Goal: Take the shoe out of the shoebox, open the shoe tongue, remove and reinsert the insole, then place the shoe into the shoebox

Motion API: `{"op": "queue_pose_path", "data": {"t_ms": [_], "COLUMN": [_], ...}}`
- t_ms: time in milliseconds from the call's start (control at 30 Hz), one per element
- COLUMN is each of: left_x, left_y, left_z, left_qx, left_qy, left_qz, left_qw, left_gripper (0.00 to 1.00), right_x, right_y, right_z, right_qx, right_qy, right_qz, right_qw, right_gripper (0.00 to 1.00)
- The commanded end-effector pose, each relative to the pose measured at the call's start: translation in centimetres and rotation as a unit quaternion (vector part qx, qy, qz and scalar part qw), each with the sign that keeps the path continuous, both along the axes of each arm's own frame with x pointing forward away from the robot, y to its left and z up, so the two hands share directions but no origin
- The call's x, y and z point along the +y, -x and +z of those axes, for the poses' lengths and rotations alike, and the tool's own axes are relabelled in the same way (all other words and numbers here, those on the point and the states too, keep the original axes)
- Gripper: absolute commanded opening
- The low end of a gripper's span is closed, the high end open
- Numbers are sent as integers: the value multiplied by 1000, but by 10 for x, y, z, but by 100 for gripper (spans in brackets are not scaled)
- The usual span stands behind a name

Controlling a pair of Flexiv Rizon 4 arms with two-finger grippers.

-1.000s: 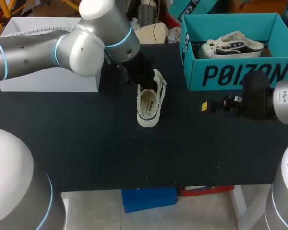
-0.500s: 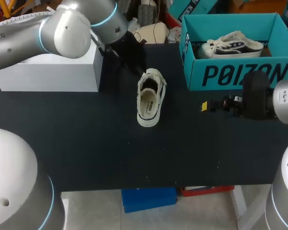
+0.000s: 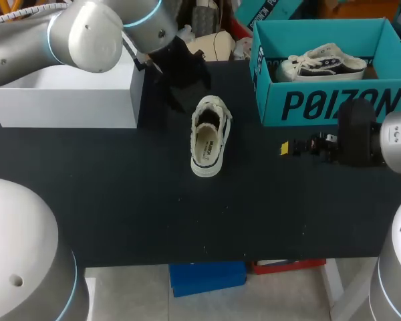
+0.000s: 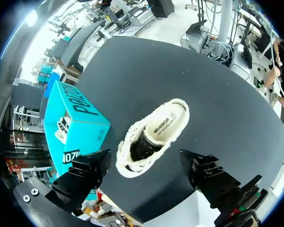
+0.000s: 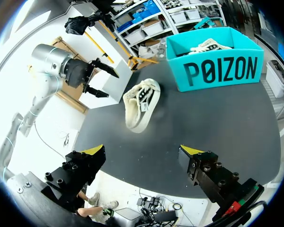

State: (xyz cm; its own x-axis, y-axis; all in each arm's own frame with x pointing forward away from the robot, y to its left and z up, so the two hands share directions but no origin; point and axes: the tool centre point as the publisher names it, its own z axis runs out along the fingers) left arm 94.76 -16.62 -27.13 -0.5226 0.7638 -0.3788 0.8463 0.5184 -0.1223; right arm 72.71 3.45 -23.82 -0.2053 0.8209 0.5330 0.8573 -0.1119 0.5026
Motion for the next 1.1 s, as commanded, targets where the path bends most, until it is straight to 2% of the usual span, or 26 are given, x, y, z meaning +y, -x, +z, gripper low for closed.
{"op": "queue_pose_path", "data": {"t_ms": [33,67,133,167,200,367,400,467,533,600,700,800,833,867,933,1100], "left_x": [4,5,7,9,10,11,11,10,8,6,5,4,3,2,1,2], "left_y": [0,-1,-3,-4,-5,-7,-7,-8,-9,-9,-9,-9,-8,-7,-5,-2], "left_z": [-2,-1,-1,-2,-3,-10,-12,-15,-20,-25,-35,-46,-48,-52,-59,-73], "left_qx": [-33,-40,-67,-76,-81,-94,-91,-93,-92,-91,-82,-73,-73,-73,-68,-55], "left_qy": [-17,-17,-24,-38,-41,-40,-48,-55,-72,-79,-93,-107,-111,-113,-114,-121], "left_qz": [-75,-92,-142,-168,-182,-245,-249,-260,-275,-289,-288,-284,-285,-288,-289,-288], "left_qw": [996,995,987,982,979,964,963,960,954,950,949,950,949,948,948,948], "left_gripper": [56,47,48,57,76,67,68,77,69,69,74,73,69,57,44,45], "right_x": [0,0,0,0,0,0,0,0,0,0,0,0,0,0,0,0], "right_y": [0,0,0,0,0,0,0,0,0,0,0,0,0,0,0,0], "right_z": [0,0,0,0,0,0,0,0,0,0,0,0,0,0,0,0], "right_qx": [1,1,1,1,1,1,1,1,1,1,1,1,1,1,1,1], "right_qy": [0,0,0,0,0,0,0,0,0,0,0,0,0,0,0,0], "right_qz": [0,0,0,0,0,0,0,0,0,0,0,0,0,0,0,0], "right_qw": [1000,1000,1000,1000,1000,1000,1000,1000,1000,1000,1000,1000,1000,1000,1000,1000], "right_gripper": [100,100,100,100,100,100,100,100,100,100,100,100,100,100,100,100]}}
